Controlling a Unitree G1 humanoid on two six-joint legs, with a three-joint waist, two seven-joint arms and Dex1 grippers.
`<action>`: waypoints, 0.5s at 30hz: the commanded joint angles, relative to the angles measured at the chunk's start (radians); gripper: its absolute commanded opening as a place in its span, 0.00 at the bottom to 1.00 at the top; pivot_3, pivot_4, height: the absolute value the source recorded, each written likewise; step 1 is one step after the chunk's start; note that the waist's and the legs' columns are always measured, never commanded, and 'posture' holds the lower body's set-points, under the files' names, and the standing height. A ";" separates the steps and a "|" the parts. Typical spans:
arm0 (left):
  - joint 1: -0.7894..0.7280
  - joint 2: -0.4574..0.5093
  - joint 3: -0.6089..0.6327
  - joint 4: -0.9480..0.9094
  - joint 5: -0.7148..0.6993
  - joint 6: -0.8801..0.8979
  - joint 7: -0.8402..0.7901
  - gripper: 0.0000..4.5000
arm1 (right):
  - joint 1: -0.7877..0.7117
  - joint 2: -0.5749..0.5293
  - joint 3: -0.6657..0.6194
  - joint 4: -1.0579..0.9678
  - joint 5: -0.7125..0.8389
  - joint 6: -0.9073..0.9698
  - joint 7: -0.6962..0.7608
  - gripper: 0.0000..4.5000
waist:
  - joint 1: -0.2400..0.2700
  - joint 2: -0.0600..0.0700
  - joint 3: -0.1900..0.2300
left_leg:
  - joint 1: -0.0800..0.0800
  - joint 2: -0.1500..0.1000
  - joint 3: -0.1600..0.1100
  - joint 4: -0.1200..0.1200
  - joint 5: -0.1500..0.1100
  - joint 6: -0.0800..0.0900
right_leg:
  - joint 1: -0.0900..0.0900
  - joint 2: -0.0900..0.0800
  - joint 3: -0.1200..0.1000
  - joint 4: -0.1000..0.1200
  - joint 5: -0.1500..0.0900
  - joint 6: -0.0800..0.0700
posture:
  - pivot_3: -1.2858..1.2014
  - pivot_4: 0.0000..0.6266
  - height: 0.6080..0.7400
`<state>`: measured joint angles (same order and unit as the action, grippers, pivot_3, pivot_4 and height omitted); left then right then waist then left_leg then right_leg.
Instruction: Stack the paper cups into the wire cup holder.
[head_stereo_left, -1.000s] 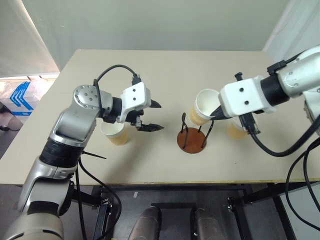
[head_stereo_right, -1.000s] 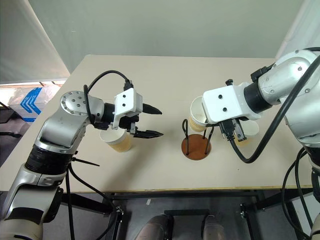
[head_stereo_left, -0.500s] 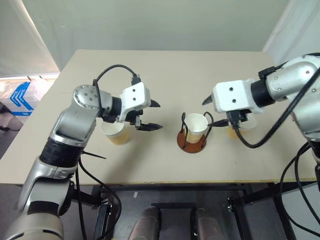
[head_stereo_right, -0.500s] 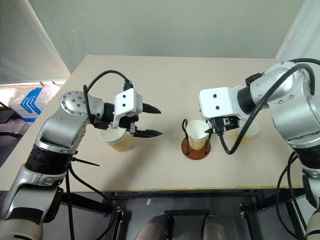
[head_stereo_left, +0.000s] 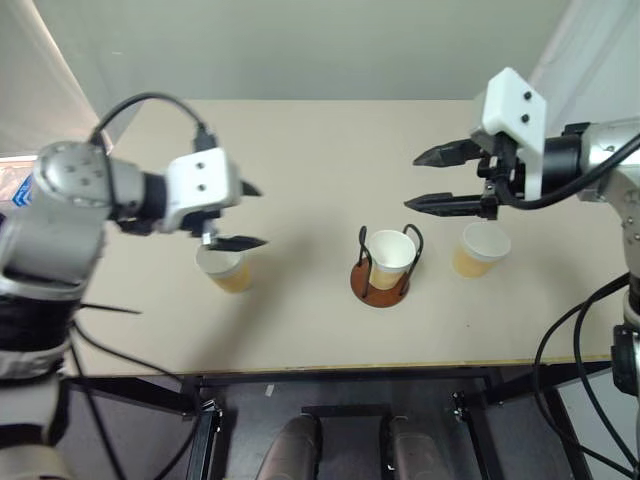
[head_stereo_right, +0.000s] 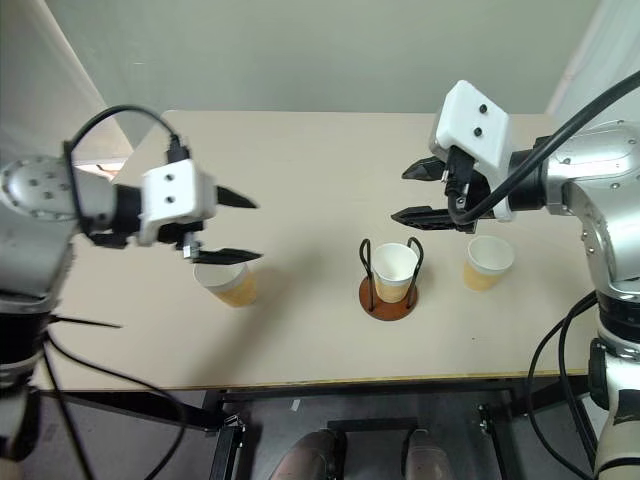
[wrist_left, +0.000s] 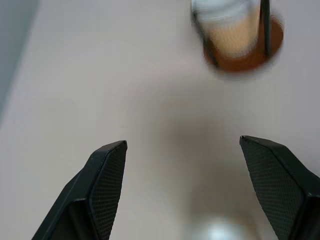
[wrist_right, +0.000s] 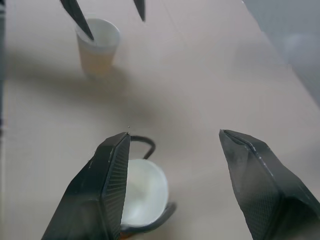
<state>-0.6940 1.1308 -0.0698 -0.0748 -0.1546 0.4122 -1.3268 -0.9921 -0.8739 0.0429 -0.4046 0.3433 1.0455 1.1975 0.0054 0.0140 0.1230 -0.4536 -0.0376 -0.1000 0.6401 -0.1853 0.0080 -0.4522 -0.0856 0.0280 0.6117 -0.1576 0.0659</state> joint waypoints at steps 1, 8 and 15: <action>0.039 0.089 0.050 0.119 0.043 -0.167 -0.038 0.88 | -0.001 -0.027 -0.056 -0.042 0.080 0.020 -0.005 0.67 | 0.000 0.000 0.000 | 0.000 0.000 -0.001 -0.002 0.001 -0.001 | -0.001 0.000 0.000 0.000 0.000 -0.001 | 0.52 0.24 1.00; 0.038 0.070 0.045 0.242 0.036 -0.335 -0.056 0.88 | -0.004 -0.021 -0.044 -0.034 0.153 0.017 -0.050 0.67 | 0.007 -0.001 -0.001 | -0.001 0.000 -0.003 -0.006 0.002 -0.003 | -0.002 0.001 -0.001 0.003 -0.003 -0.008 | 0.52 0.24 1.00; 0.083 0.085 0.030 0.187 -0.012 -0.300 -0.172 0.88 | -0.004 -0.032 -0.030 -0.040 0.205 0.023 -0.064 0.67 | 0.003 -0.001 -0.001 | -0.001 0.000 -0.003 -0.006 0.002 -0.003 | -0.005 0.001 -0.002 0.004 -0.004 -0.008 | 0.52 0.24 1.00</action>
<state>-0.6078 1.1890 -0.0544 0.1452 -0.1442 0.0988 -1.4655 -0.9866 -0.8908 0.0209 -0.4273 0.5277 1.0714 1.1452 0.0089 0.0126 0.1222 -0.4550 -0.0376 -0.1025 0.6330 -0.1835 0.0048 -0.4577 -0.0850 0.0262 0.6165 -0.1613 0.0575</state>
